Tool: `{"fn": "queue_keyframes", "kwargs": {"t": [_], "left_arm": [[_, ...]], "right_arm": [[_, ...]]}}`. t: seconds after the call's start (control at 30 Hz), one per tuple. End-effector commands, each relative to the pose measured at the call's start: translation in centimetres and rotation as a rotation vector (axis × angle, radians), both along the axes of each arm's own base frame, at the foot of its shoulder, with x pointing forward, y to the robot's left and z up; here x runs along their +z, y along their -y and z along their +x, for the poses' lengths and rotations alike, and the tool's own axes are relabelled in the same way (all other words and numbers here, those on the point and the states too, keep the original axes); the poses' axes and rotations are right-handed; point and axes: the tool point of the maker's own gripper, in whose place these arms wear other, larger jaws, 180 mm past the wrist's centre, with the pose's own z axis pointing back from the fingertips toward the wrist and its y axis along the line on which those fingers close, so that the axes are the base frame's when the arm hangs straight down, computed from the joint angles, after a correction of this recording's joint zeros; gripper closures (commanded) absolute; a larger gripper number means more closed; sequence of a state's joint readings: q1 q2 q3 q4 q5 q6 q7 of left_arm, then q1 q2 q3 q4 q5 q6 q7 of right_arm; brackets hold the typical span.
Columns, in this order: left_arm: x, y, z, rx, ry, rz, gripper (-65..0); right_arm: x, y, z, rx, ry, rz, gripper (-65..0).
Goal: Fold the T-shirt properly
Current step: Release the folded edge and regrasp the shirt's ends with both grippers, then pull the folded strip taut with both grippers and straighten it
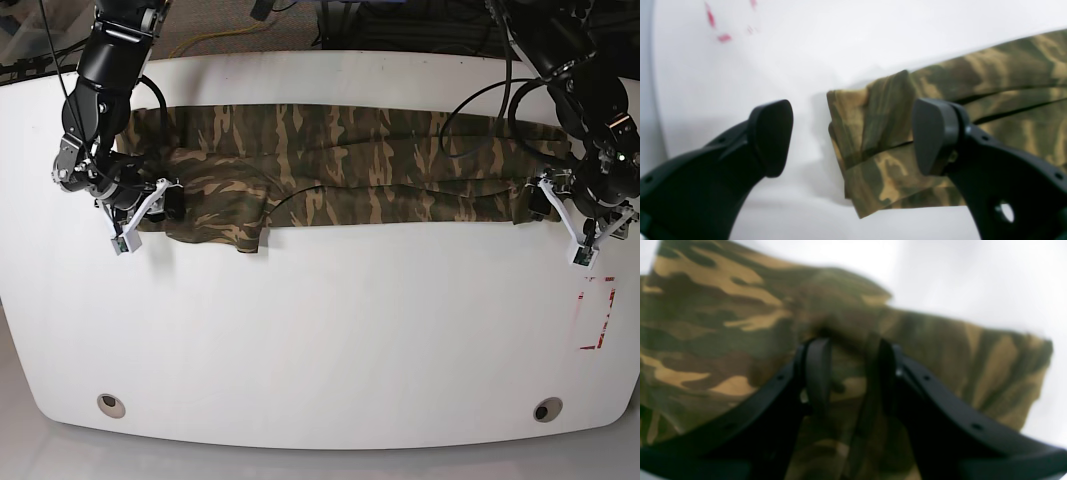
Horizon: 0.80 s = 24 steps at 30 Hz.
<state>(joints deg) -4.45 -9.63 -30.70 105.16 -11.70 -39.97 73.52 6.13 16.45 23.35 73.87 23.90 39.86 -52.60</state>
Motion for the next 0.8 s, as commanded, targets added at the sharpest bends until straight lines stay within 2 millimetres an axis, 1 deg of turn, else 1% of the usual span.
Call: {"fn": "queue_keyframes", "kwargs": {"t": [0.0,0.07,0.13,0.17,0.3,0.4,0.43,0.5,0.6,0.67,0.73,0.77], "left_arm": [[-0.2,0.1,1.2,-0.017,-0.002,-0.015,-52.1],[-1.5,0.3,1.3,-0.018,-0.033,-0.047,-51.9],[-2.2,0.4,1.6,-0.019,-0.036,-0.068,-51.8],[-2.8,0.5,1.6,-0.018,-0.043,-0.087,-51.8],[-5.3,0.7,1.2,-0.009,-0.104,-0.142,-51.8],[-6.3,0.8,0.8,-0.004,-0.134,-0.160,-50.7],[-6.5,0.8,0.7,-0.002,-0.142,-0.163,-46.8],[-6.8,0.8,0.5,0.000,-0.152,-0.170,-36.8],[-7.7,1.1,0.3,-0.003,-0.178,-0.185,-18.5],[-7.8,1.1,0.3,0.001,-0.180,-0.189,-7.8],[-7.7,1.1,0.3,-0.001,-0.178,-0.187,-3.3],[-7.6,1.1,0.2,-0.002,-0.175,-0.183,-2.9]], "right_arm": [[1.9,-0.2,1.6,-0.002,0.076,0.016,-22.5],[1.8,-0.2,1.6,-0.003,0.074,0.016,-22.5],[1.7,-0.3,1.6,-0.003,0.073,0.019,-22.5],[1.7,-0.3,1.6,-0.003,0.073,0.019,-22.5],[1.5,-0.3,1.3,-0.003,0.067,0.021,-22.5],[1.6,-0.4,1.3,-0.002,0.070,0.020,-22.5],[1.6,-0.4,1.3,-0.002,0.070,0.020,-22.5],[1.5,-0.4,1.3,-0.003,0.069,0.022,-22.5],[1.5,-0.4,1.3,-0.003,0.068,0.023,-22.5],[1.5,-0.4,1.3,-0.003,0.067,0.022,-22.5],[1.5,-0.5,1.3,-0.003,0.068,0.024,-22.5],[1.5,-0.5,1.3,-0.003,0.068,0.024,-22.5]]}}
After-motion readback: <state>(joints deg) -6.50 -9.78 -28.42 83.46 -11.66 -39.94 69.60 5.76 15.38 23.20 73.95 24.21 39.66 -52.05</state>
